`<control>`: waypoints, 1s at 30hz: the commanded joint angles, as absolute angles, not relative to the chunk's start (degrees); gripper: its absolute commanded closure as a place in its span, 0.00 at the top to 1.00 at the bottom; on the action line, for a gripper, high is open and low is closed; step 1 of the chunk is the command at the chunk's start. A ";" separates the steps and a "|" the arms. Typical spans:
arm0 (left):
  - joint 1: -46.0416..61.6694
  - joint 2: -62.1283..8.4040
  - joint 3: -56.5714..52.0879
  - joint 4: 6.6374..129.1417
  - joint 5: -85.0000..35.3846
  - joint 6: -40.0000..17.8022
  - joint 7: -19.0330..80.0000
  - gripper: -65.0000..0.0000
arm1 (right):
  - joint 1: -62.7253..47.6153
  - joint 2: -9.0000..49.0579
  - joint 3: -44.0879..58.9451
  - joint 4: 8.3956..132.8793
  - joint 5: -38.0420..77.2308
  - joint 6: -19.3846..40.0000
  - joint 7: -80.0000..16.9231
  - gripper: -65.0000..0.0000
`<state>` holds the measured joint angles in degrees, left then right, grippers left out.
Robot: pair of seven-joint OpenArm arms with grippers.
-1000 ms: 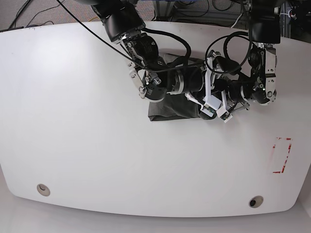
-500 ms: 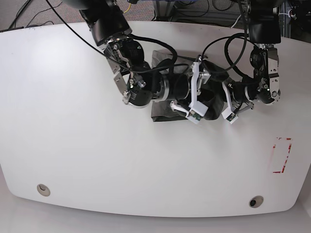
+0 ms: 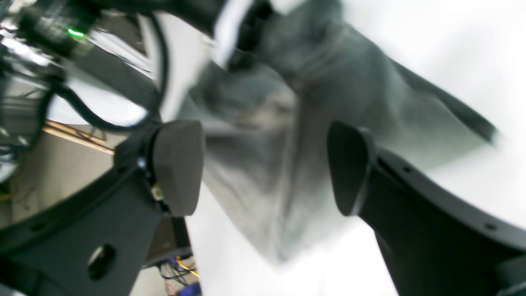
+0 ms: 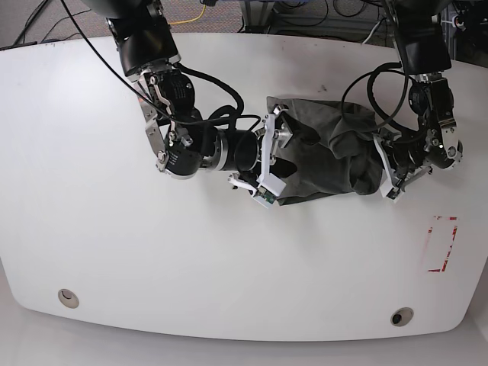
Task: Layout the t-shirt on the table in an organized manner, then fold the t-shirt properly
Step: 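Open the left gripper and lift it away from the grey bundle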
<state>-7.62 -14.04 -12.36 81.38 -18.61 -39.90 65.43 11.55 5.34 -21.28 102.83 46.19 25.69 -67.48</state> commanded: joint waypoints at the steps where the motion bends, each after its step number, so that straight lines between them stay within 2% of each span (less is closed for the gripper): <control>1: -9.19 -14.37 -12.26 84.53 -19.74 -40.00 66.07 0.42 | 12.44 4.88 -21.41 104.04 47.34 26.15 -66.15 0.67; 8: -9.27 -12.62 -12.70 90.59 -19.82 -40.00 68.26 0.55 | 12.26 4.97 -21.32 103.87 47.34 26.15 -66.15 0.67; 20: -10.24 -12.88 -17.19 100.26 -19.65 -40.00 68.53 0.55 | 12.18 6.20 -21.23 103.78 47.34 26.15 -66.07 0.67; 26: -10.59 -17.54 -17.27 104.04 -19.65 -40.00 68.53 0.55 | 11.47 6.20 -21.58 103.78 47.34 26.15 -65.98 0.67; 30: -11.03 -19.03 -20.97 106.33 -19.74 -40.00 68.53 0.55 | 11.38 6.20 -21.58 103.69 46.64 26.15 -65.80 0.67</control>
